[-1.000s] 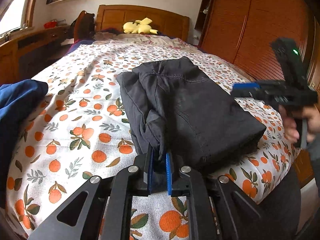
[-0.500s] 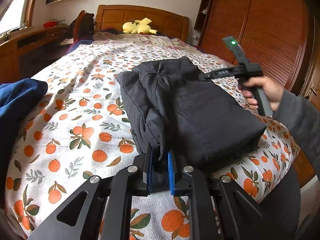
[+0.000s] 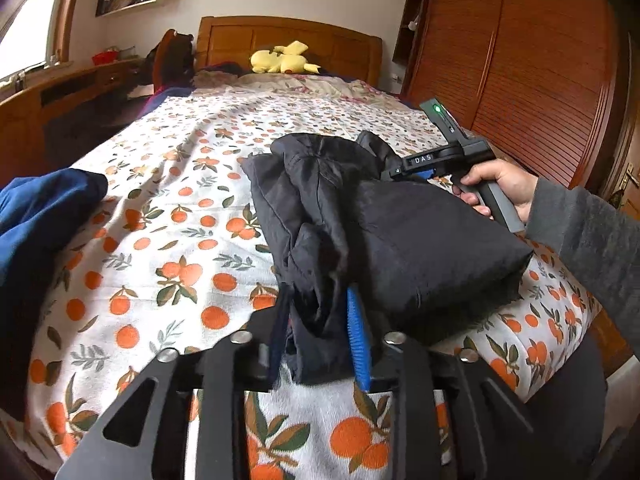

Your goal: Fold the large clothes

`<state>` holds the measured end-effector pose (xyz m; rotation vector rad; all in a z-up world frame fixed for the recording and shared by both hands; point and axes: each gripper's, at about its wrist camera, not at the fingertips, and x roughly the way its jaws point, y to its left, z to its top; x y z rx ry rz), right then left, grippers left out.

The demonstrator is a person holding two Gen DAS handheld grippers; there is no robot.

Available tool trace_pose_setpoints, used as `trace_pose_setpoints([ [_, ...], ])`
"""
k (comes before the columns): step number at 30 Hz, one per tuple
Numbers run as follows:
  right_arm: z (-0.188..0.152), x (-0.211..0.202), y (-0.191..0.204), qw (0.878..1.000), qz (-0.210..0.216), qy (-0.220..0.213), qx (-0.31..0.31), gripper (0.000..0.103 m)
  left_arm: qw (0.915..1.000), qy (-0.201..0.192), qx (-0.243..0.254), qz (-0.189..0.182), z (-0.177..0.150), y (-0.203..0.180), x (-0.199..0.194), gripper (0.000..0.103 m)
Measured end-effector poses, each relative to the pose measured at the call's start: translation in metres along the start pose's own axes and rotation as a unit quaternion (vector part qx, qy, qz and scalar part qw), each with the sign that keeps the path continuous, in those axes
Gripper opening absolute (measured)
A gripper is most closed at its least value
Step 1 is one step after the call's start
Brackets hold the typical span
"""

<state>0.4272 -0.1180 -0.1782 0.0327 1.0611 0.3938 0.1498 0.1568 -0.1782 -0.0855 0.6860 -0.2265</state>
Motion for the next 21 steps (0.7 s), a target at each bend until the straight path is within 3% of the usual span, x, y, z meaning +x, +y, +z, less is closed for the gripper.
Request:
trace_pose_setpoints([
  [5, 0.0, -0.002, 0.004, 1.0, -0.017, 0.0, -0.009, 0.073, 0.9999, 0.013, 0.009, 0.0, -0.009, -0.001, -0.005, 0.052],
  [18, -0.002, 0.001, 0.0, 1.0, -0.008, -0.001, 0.007, 0.073, 0.9985, 0.053, -0.009, -0.008, -0.024, 0.005, 0.025, 0.052],
  [20, -0.002, 0.002, -0.002, 1.0, 0.007, 0.002, 0.016, 0.068, 0.9984, 0.055, -0.013, -0.012, -0.024, 0.006, 0.028, 0.052],
  [21, -0.003, 0.002, -0.003, 1.0, 0.014, 0.002, 0.019, 0.067, 0.9982, 0.057, -0.012, -0.014, -0.024, 0.006, 0.029, 0.047],
])
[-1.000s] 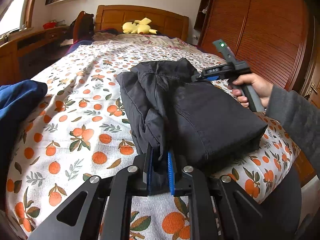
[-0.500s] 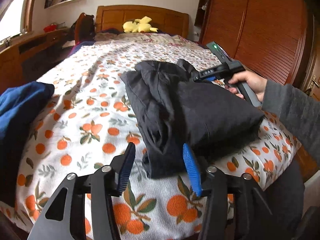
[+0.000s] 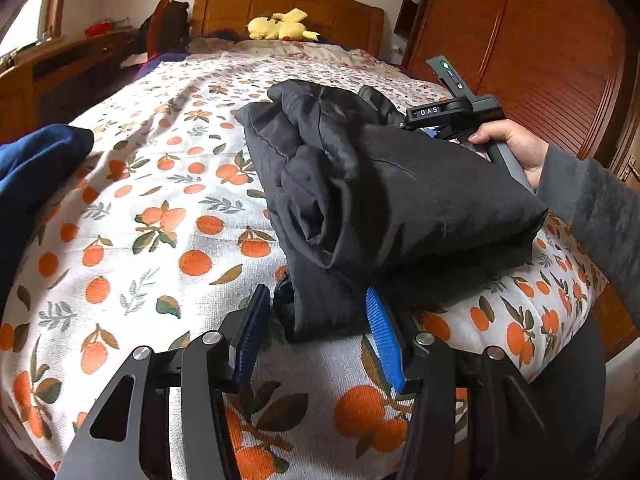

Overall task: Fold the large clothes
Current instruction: 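Lift the black bundle with both tools and carry it toward the desk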

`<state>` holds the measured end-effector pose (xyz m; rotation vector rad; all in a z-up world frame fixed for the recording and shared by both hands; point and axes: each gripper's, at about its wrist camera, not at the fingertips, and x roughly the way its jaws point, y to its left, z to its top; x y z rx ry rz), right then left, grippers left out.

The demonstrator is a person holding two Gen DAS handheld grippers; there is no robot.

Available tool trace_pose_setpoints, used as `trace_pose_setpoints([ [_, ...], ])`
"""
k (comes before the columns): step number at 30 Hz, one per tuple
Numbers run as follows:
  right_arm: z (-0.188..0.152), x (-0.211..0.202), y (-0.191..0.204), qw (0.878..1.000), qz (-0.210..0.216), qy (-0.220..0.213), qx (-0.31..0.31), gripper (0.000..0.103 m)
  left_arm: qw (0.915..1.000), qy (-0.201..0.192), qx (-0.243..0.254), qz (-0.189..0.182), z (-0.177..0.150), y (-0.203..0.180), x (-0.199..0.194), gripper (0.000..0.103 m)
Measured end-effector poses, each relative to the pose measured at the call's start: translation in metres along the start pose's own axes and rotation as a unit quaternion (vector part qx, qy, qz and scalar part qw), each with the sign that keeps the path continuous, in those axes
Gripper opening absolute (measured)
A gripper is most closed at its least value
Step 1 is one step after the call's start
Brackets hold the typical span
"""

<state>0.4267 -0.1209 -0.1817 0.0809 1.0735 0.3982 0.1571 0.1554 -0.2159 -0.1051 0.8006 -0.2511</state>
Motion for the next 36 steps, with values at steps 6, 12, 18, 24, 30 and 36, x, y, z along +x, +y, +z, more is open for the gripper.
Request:
trace_pose_setpoints([
  [6, -0.002, -0.008, 0.006, 1.0, -0.011, -0.01, -0.017, 0.049, 0.9997, -0.004, -0.005, -0.024, 0.003, 0.002, 0.0, 0.014],
  [12, -0.006, -0.033, 0.027, 0.996, -0.045, -0.049, -0.058, 0.035, 0.999, -0.041, -0.008, -0.018, 0.009, 0.001, -0.015, 0.01],
  [18, -0.008, -0.061, 0.054, 0.993, -0.039, -0.09, -0.066, 0.03, 0.9968, -0.077, -0.018, 0.01, 0.02, 0.011, -0.041, 0.009],
  [24, 0.001, -0.073, 0.089, 0.991, -0.02, -0.117, -0.069, 0.029, 0.9932, -0.108, -0.013, 0.039, 0.035, 0.019, -0.082, 0.008],
  [30, 0.02, -0.074, 0.14, 0.988, 0.009, -0.135, -0.076, 0.028, 0.9874, -0.133, -0.011, 0.085, 0.041, 0.048, -0.126, 0.008],
  [36, 0.048, -0.065, 0.213, 0.984, 0.032, -0.139, -0.103, 0.028, 0.9801, -0.149, -0.038, 0.126, 0.042, 0.097, -0.163, 0.008],
])
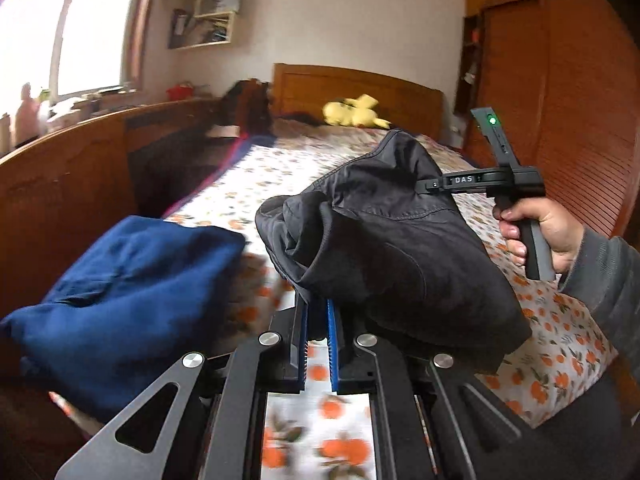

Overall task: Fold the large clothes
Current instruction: 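Lift the black bundle with both tools and carry it toward the desk, then lower the bundle onto the bed edge and open both tools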

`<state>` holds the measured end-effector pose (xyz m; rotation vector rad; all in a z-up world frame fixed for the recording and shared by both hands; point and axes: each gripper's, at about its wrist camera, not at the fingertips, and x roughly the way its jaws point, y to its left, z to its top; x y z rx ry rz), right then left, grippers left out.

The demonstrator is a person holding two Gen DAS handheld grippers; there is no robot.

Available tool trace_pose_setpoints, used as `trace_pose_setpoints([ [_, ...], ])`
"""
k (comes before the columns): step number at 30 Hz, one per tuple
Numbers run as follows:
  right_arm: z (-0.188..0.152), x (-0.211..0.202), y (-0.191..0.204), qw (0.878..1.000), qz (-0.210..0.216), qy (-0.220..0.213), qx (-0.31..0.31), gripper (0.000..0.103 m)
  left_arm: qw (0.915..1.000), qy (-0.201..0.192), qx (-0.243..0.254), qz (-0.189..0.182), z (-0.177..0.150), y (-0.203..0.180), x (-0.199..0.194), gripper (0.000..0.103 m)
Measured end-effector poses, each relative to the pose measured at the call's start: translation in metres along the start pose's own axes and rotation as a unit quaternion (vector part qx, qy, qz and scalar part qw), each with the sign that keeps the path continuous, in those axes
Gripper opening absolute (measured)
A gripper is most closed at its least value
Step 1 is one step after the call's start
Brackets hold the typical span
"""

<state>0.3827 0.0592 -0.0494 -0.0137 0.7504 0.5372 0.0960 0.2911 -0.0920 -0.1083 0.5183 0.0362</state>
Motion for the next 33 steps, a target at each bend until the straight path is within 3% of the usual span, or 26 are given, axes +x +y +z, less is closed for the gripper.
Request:
trace_pose_setpoints([
  [9, 0.048, 0.04, 0.106, 0.998, 0.046, -0.005, -0.036, 0.028, 0.9967, -0.02, -0.023, 0.075, 0.018, 0.087, -0.04, 0.008],
  [19, 0.077, 0.078, 0.207, 0.992, 0.107, -0.001, -0.06, 0.026, 0.985, -0.023, -0.053, 0.162, 0.034, 0.193, -0.075, 0.008],
  [24, 0.067, 0.112, 0.223, 0.991, 0.115, 0.027, -0.057, 0.026, 0.9785, -0.003, -0.082, 0.189, 0.015, 0.234, -0.076, 0.008],
  [29, 0.039, 0.15, 0.225, 0.992, 0.079, 0.063, -0.073, 0.031, 0.9716, 0.023, -0.108, 0.209, -0.012, 0.263, -0.068, 0.009],
  [33, 0.03, 0.149, 0.221, 0.991, 0.067, 0.067, -0.097, 0.048, 0.971, 0.027, -0.115, 0.208, -0.02, 0.271, -0.068, 0.01],
])
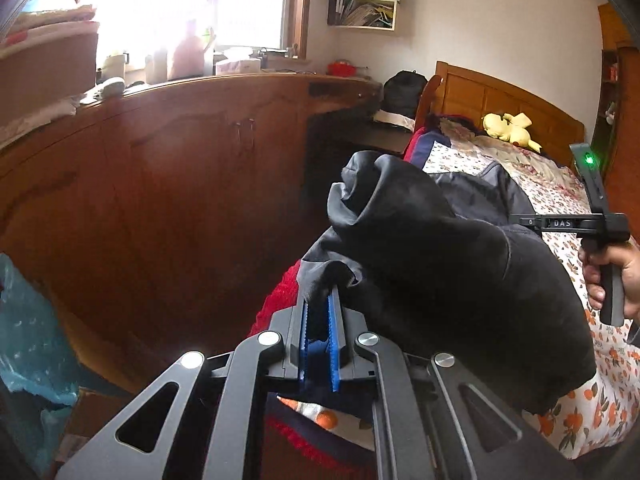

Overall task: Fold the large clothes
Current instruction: 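Lower the bundle onto the bed edge and open both tools, then withdraw both open tools from the placed bundle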

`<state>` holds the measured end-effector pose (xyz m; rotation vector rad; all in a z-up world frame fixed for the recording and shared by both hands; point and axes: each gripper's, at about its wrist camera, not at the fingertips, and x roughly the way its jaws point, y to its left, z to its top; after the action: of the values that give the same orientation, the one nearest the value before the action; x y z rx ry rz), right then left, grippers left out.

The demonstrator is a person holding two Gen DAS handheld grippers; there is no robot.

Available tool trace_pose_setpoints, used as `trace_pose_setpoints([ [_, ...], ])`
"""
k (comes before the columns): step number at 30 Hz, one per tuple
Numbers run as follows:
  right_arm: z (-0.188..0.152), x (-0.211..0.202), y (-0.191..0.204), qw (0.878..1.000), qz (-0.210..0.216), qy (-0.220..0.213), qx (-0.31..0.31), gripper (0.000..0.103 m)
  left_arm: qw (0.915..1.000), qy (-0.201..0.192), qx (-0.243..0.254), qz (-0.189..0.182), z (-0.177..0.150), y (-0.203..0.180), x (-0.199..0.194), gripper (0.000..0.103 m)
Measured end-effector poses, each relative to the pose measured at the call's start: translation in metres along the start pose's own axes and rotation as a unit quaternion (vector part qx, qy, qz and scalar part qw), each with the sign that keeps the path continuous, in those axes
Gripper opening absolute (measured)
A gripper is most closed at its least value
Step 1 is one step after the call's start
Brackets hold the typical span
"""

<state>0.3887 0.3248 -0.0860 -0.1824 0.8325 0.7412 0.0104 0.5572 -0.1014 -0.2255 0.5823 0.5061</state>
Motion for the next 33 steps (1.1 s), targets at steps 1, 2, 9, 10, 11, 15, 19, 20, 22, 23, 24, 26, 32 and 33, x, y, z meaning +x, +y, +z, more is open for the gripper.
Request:
trace_pose_setpoints([
  [1, 0.0, 0.0, 0.004, 1.0, -0.001, 0.0, -0.003, 0.051, 1.0, 0.0, -0.003, 0.002, 0.001, 0.002, 0.001, 0.011],
  [2, -0.002, -0.005, 0.007, 1.0, -0.003, -0.002, -0.007, 0.052, 1.0, 0.001, -0.006, 0.005, 0.001, 0.003, 0.0, 0.012],
  [9, -0.019, -0.055, 0.016, 0.998, 0.012, -0.04, -0.041, 0.062, 0.999, -0.01, -0.003, 0.045, -0.001, -0.004, -0.024, 0.039],
  [10, -0.023, -0.065, 0.018, 0.998, 0.014, -0.046, -0.046, 0.062, 0.9988, -0.013, 0.0, 0.048, -0.002, -0.008, -0.029, 0.047],
  [11, -0.026, -0.072, 0.02, 0.997, 0.017, -0.051, -0.049, 0.062, 0.9987, -0.017, 0.002, 0.049, -0.002, -0.012, -0.033, 0.05],
  [15, -0.041, -0.103, 0.019, 0.996, 0.025, -0.066, -0.052, 0.062, 0.9984, -0.029, 0.015, 0.047, -0.002, -0.035, -0.055, 0.063],
  [19, -0.06, -0.136, 0.013, 0.995, 0.027, -0.079, -0.053, 0.062, 0.9979, -0.049, 0.029, 0.033, -0.001, -0.069, -0.077, 0.084],
  [20, -0.065, -0.144, 0.011, 0.995, 0.026, -0.083, -0.053, 0.062, 0.9978, -0.051, 0.031, 0.028, -0.001, -0.077, -0.08, 0.087],
  [22, -0.076, -0.162, 0.004, 0.994, 0.024, -0.091, -0.053, 0.062, 0.9976, -0.055, 0.038, 0.014, 0.001, -0.098, -0.088, 0.096],
  [23, -0.08, -0.17, 0.0, 0.994, 0.023, -0.094, -0.051, 0.062, 0.9974, -0.057, 0.042, 0.01, 0.0, -0.107, -0.091, 0.097],
  [24, -0.085, -0.182, -0.005, 0.994, 0.023, -0.099, -0.047, 0.062, 0.9972, -0.059, 0.046, 0.006, 0.0, -0.117, -0.095, 0.099],
  [26, -0.092, -0.197, -0.013, 0.993, 0.019, -0.106, -0.045, 0.062, 0.9967, -0.063, 0.051, -0.003, 0.001, -0.134, -0.101, 0.101],
  [32, -0.12, -0.246, -0.037, 0.991, 0.001, -0.126, -0.036, 0.062, 0.9956, -0.065, 0.062, -0.025, -0.001, -0.186, -0.113, 0.101],
  [33, -0.125, -0.253, -0.041, 0.991, -0.002, -0.129, -0.034, 0.063, 0.9954, -0.063, 0.066, -0.028, -0.002, -0.196, -0.114, 0.101],
])
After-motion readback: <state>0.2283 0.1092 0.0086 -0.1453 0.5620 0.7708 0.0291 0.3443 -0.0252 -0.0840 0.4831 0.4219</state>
